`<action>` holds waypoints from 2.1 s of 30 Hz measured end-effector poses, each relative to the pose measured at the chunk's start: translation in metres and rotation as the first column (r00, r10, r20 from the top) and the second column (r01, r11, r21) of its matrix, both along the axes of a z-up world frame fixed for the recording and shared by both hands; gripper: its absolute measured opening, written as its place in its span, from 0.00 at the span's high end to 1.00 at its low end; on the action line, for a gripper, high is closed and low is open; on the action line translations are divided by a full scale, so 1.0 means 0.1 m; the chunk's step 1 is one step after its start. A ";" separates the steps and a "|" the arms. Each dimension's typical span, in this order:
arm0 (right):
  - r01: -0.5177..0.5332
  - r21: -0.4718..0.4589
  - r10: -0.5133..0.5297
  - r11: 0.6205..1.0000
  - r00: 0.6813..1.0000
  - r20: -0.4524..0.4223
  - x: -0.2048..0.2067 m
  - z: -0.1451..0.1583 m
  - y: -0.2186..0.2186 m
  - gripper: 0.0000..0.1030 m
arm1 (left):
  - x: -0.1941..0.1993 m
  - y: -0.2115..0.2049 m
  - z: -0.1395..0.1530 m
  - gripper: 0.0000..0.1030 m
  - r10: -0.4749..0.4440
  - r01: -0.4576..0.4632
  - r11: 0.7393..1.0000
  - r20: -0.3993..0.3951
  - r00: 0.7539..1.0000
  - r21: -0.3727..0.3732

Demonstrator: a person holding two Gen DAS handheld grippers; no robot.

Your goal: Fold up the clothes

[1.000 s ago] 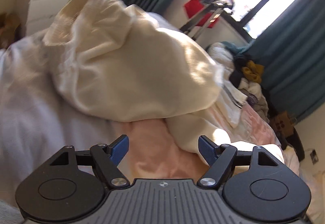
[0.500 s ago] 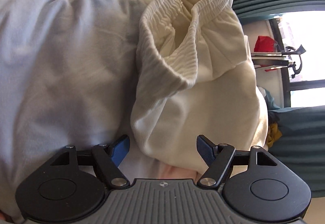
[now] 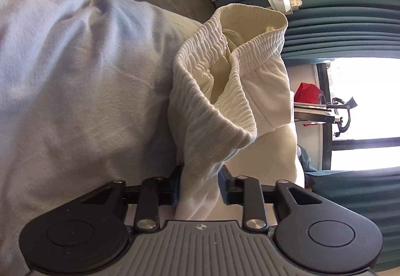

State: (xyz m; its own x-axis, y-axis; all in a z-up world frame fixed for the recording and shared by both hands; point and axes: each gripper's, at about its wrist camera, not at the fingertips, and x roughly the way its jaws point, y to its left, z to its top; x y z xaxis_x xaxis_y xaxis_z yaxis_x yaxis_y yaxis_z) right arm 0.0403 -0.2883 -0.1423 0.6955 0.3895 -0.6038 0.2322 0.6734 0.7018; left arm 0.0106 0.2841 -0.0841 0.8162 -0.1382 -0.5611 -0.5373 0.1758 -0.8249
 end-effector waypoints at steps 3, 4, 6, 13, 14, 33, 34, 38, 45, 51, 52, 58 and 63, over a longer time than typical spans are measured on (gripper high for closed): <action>0.033 -0.034 -0.031 0.999 0.998 0.046 -0.06 0.08 -0.04 0.82 | -0.10 -0.01 0.08 0.80 0.011 -0.011 1.000 0.025 1.000 0.014; 0.045 -0.048 -0.042 0.998 0.997 0.061 -0.08 0.11 -0.05 0.83 | -0.13 -0.02 0.11 0.81 0.011 -0.011 1.000 0.031 0.999 0.022; 0.070 -0.076 -0.063 0.995 0.994 0.090 -0.13 0.17 -0.08 0.85 | -0.20 -0.03 0.14 0.84 0.017 -0.018 0.999 0.042 0.999 0.039; 0.246 -0.137 -0.212 0.960 0.952 0.223 -0.32 0.49 -0.45 0.90 | -0.50 -0.01 0.36 0.90 0.058 -0.067 0.995 0.123 0.991 0.076; 0.280 -0.134 -0.240 0.951 0.938 0.251 -0.35 0.57 -0.55 0.90 | -0.53 0.00 0.44 0.91 0.057 -0.071 0.993 0.145 0.988 0.089; 0.579 -0.151 -0.446 0.802 0.747 0.493 0.46 1.97 -2.33 0.91 | 1.16 0.69 2.33 0.92 0.042 -0.094 0.945 0.167 0.985 0.314; 0.593 -0.167 -0.454 0.788 0.742 0.493 0.57 1.97 -2.41 0.91 | 1.33 0.71 2.34 0.92 0.041 -0.086 0.945 0.146 0.988 0.316; 0.625 -0.217 -0.496 0.750 0.748 0.441 1.05 1.69 -2.77 0.91 | 2.20 0.71 2.18 0.92 0.036 -0.054 0.909 0.052 0.998 0.413; 0.575 -0.402 -0.490 0.712 0.818 0.301 1.75 0.58 -2.97 0.91 | 3.48 0.51 1.28 0.92 -0.001 0.069 0.849 -0.129 0.992 0.524; 0.554 -0.461 -0.488 0.693 0.832 0.265 1.94 0.10 -2.95 0.90 | 3.78 0.53 0.81 0.90 -0.059 0.163 0.840 -0.213 0.975 0.517; 0.553 -0.467 -0.486 0.690 0.832 0.267 1.94 0.08 -2.93 0.89 | 3.76 0.54 0.79 0.88 -0.067 0.166 0.845 -0.208 0.976 0.509; 0.526 -0.531 -0.471 0.665 0.846 0.248 1.86 0.28 -2.77 0.75 | 3.31 0.63 1.11 0.55 -0.127 0.132 0.843 -0.046 0.991 0.522; 0.540 -0.535 -0.455 0.650 0.840 0.295 1.51 0.61 -2.52 0.42 | 2.70 0.70 1.40 0.43 -0.140 0.095 0.849 0.048 0.989 0.520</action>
State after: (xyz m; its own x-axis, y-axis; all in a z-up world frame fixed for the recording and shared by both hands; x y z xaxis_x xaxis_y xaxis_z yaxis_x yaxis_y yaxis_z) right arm 0.1912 -0.5406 -0.0815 0.7635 -0.4312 -0.4809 0.5949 0.7593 0.2638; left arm 0.2802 0.3542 0.0562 0.8579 0.0545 -0.5109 -0.4208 0.6450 -0.6378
